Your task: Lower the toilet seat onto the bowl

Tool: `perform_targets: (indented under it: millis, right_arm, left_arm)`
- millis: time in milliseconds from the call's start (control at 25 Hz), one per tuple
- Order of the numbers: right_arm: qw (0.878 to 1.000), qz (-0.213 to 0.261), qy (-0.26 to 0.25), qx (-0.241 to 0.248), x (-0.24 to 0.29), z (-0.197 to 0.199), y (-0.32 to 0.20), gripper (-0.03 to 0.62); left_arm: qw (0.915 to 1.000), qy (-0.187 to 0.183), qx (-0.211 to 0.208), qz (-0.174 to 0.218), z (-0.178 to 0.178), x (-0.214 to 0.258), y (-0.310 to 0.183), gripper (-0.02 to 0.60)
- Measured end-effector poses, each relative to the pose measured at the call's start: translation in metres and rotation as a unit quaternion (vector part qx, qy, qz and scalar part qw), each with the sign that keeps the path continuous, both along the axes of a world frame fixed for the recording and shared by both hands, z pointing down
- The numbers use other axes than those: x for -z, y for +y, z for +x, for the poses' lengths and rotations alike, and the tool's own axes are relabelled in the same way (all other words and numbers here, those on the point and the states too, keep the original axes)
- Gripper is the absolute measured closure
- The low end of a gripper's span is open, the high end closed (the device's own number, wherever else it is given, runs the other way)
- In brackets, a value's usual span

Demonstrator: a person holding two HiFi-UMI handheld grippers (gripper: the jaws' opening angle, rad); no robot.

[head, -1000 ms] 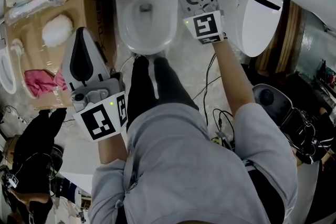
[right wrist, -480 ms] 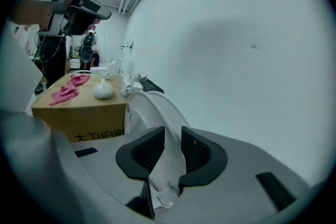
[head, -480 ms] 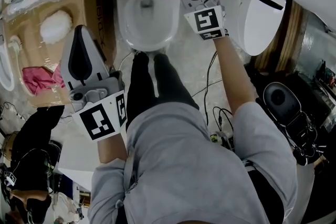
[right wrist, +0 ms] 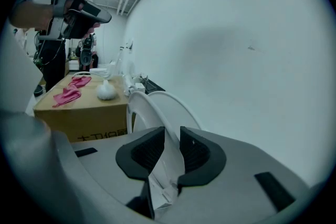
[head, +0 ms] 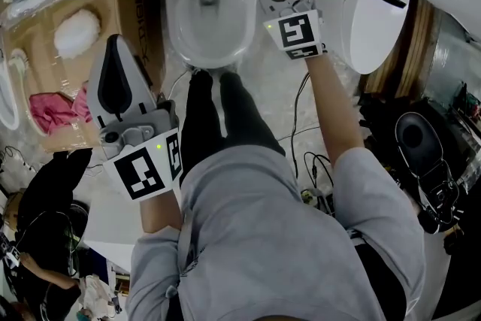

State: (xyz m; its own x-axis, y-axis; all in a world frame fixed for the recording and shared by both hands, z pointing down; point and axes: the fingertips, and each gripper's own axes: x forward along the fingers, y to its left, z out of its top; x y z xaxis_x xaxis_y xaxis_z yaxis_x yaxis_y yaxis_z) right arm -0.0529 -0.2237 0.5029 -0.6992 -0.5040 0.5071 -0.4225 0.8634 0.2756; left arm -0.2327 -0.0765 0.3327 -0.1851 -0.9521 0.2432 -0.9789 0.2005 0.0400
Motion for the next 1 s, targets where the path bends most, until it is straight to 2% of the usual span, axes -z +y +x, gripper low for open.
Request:
perform_targets:
  millis: [1000]
  right_arm:
    - [0.999,-0.023,0.005,0.021,-0.014,0.027,0.094,0.508]
  left_arm:
    - [0.9999,0.008,-0.014,-0.003,0.033,-0.015,0.032,0.581]
